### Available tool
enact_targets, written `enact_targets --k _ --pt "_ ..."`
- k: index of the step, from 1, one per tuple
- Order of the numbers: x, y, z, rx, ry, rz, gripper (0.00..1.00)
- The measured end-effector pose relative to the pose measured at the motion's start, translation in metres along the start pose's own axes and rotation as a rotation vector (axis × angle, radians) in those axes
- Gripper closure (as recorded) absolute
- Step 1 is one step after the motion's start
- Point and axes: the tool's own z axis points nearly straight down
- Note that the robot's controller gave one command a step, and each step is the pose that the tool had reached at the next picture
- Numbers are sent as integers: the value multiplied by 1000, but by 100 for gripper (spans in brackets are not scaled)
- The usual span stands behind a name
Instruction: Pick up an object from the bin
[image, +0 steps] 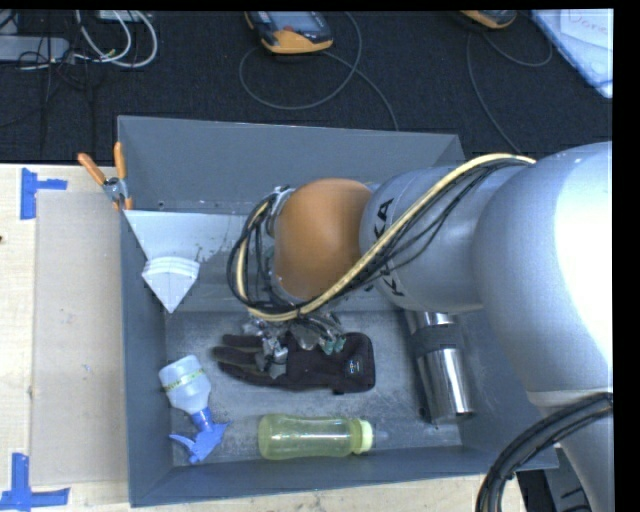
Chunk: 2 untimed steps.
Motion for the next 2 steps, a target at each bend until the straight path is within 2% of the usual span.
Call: enact_targets --k 1,2 --pt "0 0 0 0 0 1 100" --pt "8 8 -47 -2 8 -9 100"
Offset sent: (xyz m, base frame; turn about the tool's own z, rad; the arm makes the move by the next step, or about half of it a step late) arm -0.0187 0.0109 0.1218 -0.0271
